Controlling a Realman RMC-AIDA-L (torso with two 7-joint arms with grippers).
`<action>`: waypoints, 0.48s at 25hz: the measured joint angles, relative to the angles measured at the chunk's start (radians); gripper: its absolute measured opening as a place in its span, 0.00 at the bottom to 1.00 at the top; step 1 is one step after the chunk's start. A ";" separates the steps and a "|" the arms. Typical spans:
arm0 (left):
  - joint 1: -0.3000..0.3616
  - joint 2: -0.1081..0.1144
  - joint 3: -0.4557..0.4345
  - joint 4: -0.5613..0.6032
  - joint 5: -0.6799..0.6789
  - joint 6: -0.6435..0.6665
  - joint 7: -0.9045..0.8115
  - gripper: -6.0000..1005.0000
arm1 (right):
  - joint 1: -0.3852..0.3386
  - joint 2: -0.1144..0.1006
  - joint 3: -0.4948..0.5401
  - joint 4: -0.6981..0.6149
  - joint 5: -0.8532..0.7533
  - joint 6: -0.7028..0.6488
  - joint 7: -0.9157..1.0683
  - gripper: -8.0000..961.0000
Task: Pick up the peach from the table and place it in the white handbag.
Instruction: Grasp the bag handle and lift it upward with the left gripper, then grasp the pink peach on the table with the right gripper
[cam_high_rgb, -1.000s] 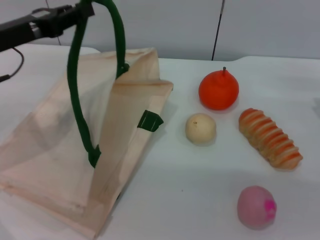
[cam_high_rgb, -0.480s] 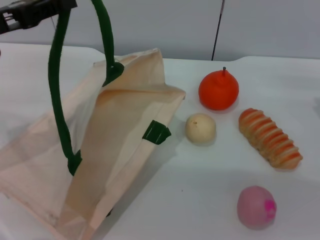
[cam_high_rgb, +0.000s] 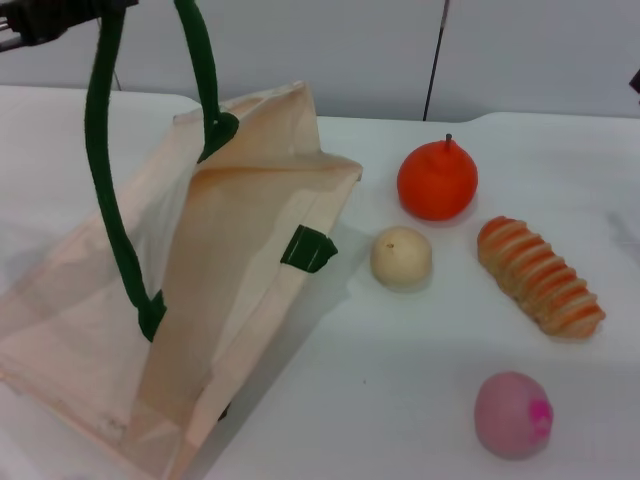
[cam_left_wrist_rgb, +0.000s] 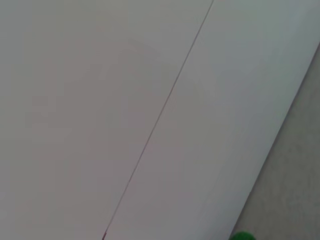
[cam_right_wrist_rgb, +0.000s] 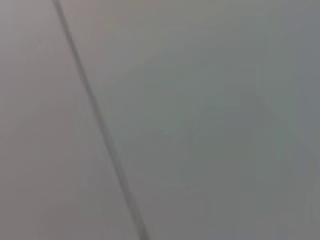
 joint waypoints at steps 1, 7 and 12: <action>0.000 0.000 0.000 -0.003 0.001 0.000 -0.002 0.13 | -0.010 -0.013 0.000 -0.050 -0.066 0.015 0.072 0.93; 0.001 0.000 0.000 -0.006 0.003 -0.007 -0.006 0.13 | -0.021 -0.099 0.003 -0.183 -0.418 0.153 0.285 0.93; 0.002 0.000 0.000 -0.006 0.013 -0.010 -0.006 0.13 | -0.018 -0.129 0.006 -0.231 -0.598 0.338 0.284 0.93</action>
